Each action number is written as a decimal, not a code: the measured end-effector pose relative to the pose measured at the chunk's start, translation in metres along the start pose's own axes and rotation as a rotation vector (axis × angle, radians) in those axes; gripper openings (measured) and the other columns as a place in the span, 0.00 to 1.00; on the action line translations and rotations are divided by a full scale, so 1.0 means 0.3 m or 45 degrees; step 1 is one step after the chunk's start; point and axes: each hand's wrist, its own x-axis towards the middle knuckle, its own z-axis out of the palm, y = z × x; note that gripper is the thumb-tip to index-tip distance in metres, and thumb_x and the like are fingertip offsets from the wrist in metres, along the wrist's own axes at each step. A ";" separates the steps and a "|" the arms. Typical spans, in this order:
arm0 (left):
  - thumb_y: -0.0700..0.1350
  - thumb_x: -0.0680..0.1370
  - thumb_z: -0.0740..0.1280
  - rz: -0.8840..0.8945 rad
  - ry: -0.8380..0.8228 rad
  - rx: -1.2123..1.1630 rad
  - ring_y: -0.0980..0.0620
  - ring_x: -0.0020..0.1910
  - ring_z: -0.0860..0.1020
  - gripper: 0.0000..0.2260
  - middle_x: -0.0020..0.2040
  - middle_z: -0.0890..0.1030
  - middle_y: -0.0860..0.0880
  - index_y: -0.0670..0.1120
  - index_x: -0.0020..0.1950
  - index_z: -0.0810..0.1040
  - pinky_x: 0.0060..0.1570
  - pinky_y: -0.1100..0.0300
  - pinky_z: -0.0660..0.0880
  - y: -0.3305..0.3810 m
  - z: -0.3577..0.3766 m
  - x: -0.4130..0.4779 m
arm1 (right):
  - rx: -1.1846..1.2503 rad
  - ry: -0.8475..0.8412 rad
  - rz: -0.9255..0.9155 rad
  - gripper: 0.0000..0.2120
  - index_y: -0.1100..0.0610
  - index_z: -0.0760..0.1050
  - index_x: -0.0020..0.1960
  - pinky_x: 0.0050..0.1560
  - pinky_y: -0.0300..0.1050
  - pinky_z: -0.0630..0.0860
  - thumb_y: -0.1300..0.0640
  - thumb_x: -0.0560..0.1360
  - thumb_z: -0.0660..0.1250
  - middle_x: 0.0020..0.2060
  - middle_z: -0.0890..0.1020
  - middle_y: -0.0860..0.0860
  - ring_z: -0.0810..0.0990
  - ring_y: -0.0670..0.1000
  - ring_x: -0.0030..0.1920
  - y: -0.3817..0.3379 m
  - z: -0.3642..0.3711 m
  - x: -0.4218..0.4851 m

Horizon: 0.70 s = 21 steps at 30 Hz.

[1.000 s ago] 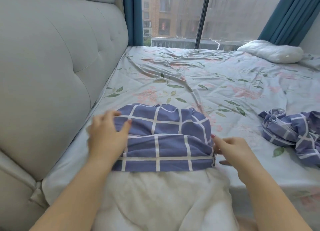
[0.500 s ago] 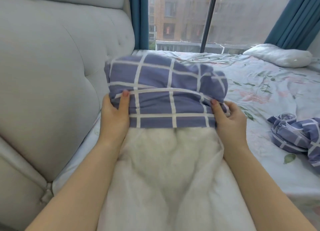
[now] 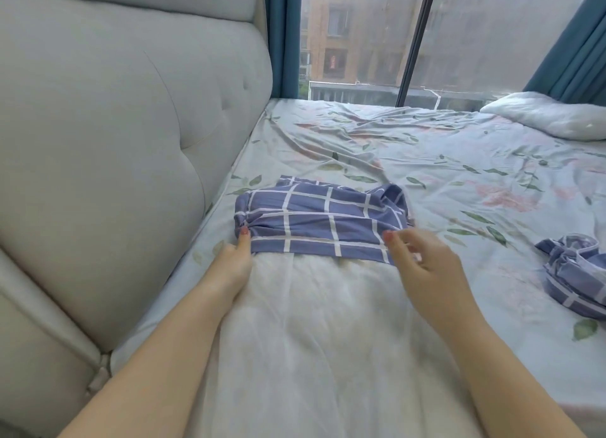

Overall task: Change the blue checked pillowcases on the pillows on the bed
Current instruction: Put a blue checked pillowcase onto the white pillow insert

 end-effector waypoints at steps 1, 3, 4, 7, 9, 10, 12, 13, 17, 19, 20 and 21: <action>0.64 0.82 0.47 -0.014 0.007 -0.002 0.43 0.66 0.72 0.33 0.69 0.74 0.42 0.40 0.72 0.70 0.65 0.54 0.68 -0.004 0.010 0.001 | 0.003 -0.075 -0.025 0.08 0.45 0.78 0.42 0.42 0.30 0.69 0.46 0.78 0.65 0.42 0.80 0.42 0.77 0.42 0.46 -0.034 0.014 -0.018; 0.64 0.82 0.47 -0.038 0.020 -0.025 0.45 0.65 0.72 0.32 0.68 0.74 0.42 0.41 0.72 0.70 0.61 0.56 0.67 0.005 0.023 -0.005 | -0.071 -0.253 -0.089 0.03 0.46 0.79 0.44 0.41 0.30 0.70 0.49 0.76 0.68 0.42 0.80 0.41 0.77 0.41 0.45 -0.078 0.052 -0.052; 0.64 0.82 0.46 -0.026 0.023 -0.057 0.44 0.66 0.72 0.33 0.69 0.74 0.42 0.42 0.73 0.70 0.65 0.54 0.67 0.011 0.026 -0.007 | -0.115 -0.340 -0.126 0.05 0.46 0.79 0.47 0.42 0.30 0.70 0.47 0.75 0.68 0.43 0.80 0.41 0.77 0.41 0.45 -0.100 0.075 -0.070; 0.65 0.81 0.47 -0.035 -0.022 -0.188 0.43 0.67 0.72 0.31 0.68 0.75 0.43 0.47 0.72 0.71 0.70 0.46 0.67 0.014 0.021 -0.007 | -0.115 -0.574 -0.267 0.20 0.44 0.76 0.61 0.52 0.35 0.72 0.36 0.75 0.59 0.54 0.78 0.38 0.76 0.41 0.51 -0.169 0.142 -0.118; 0.63 0.82 0.49 -0.089 -0.071 -0.310 0.43 0.65 0.74 0.27 0.66 0.77 0.45 0.48 0.70 0.72 0.69 0.46 0.68 0.015 0.016 -0.002 | -0.158 -0.697 -0.350 0.25 0.39 0.69 0.68 0.64 0.40 0.67 0.33 0.76 0.48 0.67 0.69 0.37 0.70 0.43 0.62 -0.210 0.187 -0.142; 0.61 0.83 0.50 -0.110 -0.108 -0.379 0.43 0.63 0.76 0.24 0.64 0.78 0.45 0.48 0.68 0.74 0.68 0.46 0.69 0.015 0.014 -0.001 | -0.226 -0.744 -0.350 0.27 0.37 0.66 0.70 0.67 0.44 0.65 0.33 0.75 0.43 0.71 0.65 0.37 0.68 0.47 0.64 -0.219 0.210 -0.148; 0.57 0.84 0.53 -0.101 -0.177 -0.475 0.44 0.60 0.79 0.20 0.60 0.81 0.44 0.47 0.64 0.78 0.67 0.46 0.72 0.017 0.010 -0.005 | -0.375 -0.770 -0.307 0.31 0.36 0.62 0.70 0.66 0.49 0.64 0.32 0.74 0.36 0.71 0.63 0.41 0.67 0.54 0.62 -0.225 0.250 -0.143; 0.55 0.84 0.54 -0.095 -0.206 -0.506 0.44 0.59 0.80 0.19 0.59 0.82 0.44 0.47 0.63 0.78 0.66 0.46 0.72 0.015 0.005 -0.008 | -0.426 -0.774 -0.271 0.31 0.36 0.63 0.70 0.65 0.50 0.64 0.32 0.74 0.35 0.70 0.63 0.42 0.67 0.55 0.61 -0.221 0.267 -0.138; 0.54 0.82 0.57 -0.052 -0.262 -0.505 0.43 0.57 0.81 0.17 0.57 0.83 0.42 0.48 0.63 0.79 0.63 0.45 0.75 0.007 -0.037 -0.046 | -0.439 -0.851 -0.161 0.31 0.40 0.63 0.71 0.70 0.48 0.60 0.31 0.75 0.38 0.70 0.60 0.45 0.61 0.54 0.65 -0.189 0.315 -0.136; 0.58 0.77 0.59 -0.014 -0.255 -0.443 0.45 0.56 0.81 0.19 0.55 0.83 0.44 0.49 0.59 0.79 0.64 0.43 0.74 0.003 -0.051 -0.075 | -0.504 -0.818 -0.206 0.40 0.43 0.61 0.73 0.72 0.47 0.59 0.27 0.71 0.32 0.71 0.59 0.44 0.59 0.52 0.69 -0.171 0.328 -0.146; 0.59 0.78 0.58 0.030 -0.213 -0.367 0.46 0.56 0.80 0.19 0.55 0.83 0.45 0.49 0.58 0.79 0.65 0.44 0.73 -0.001 -0.053 -0.089 | -0.516 -0.792 -0.229 0.42 0.45 0.61 0.74 0.72 0.47 0.58 0.27 0.70 0.30 0.71 0.60 0.44 0.59 0.51 0.70 -0.166 0.332 -0.148; 0.59 0.81 0.56 0.095 -0.148 -0.242 0.46 0.55 0.79 0.18 0.54 0.82 0.46 0.50 0.55 0.79 0.65 0.47 0.73 -0.005 -0.056 -0.106 | -0.513 -0.770 -0.243 0.43 0.46 0.62 0.73 0.72 0.46 0.58 0.27 0.71 0.30 0.71 0.60 0.44 0.59 0.50 0.70 -0.161 0.335 -0.148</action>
